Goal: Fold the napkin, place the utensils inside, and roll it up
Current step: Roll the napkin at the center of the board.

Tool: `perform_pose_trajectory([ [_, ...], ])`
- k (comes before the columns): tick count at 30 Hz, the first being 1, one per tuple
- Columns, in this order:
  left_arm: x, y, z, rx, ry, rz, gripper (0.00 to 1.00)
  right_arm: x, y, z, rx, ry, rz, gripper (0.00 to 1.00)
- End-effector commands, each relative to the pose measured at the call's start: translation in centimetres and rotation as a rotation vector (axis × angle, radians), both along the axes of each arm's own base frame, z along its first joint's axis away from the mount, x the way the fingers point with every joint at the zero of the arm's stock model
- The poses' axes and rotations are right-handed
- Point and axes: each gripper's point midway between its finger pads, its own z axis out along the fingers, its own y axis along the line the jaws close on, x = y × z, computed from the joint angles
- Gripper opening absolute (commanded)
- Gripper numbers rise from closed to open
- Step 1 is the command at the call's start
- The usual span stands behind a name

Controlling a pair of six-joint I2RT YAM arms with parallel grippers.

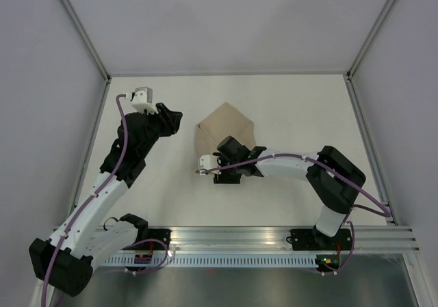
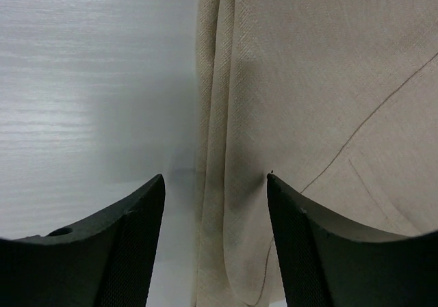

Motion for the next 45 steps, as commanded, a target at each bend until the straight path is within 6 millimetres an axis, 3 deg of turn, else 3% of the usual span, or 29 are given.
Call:
perform_pose_trajectory([
  [1,-0.3,0.4,0.0,0.025,-0.014,0.005,0.46,1.7,1.8,1.1,0.041,-0.063,0.009,0.66],
  [19,-0.7,0.6,-2.1,0.102,0.004,-0.025,0.46,0.8,0.1,-2.7,-0.05,-0.016,0.02,0.48],
  [25,-1.0,0.4,-2.0,0.112,-0.008,-0.044,0.45,-0.2,-1.0,-3.9,-0.093,0.019,0.025,0.38],
  [29,-1.2,0.5,-1.5,0.107,-0.022,-0.047,0.45,-0.9,-1.7,-4.4,-0.107,0.055,0.02,0.26],
  [35,-1.8,0.8,-0.1,0.105,-0.108,-0.041,0.44,-2.0,-2.3,-4.6,-0.098,0.199,-0.003,0.18],
  [45,-3.2,0.6,0.1,0.156,-0.265,-0.048,0.4,-2.4,-3.0,-3.8,-0.059,0.479,-0.021,0.15],
])
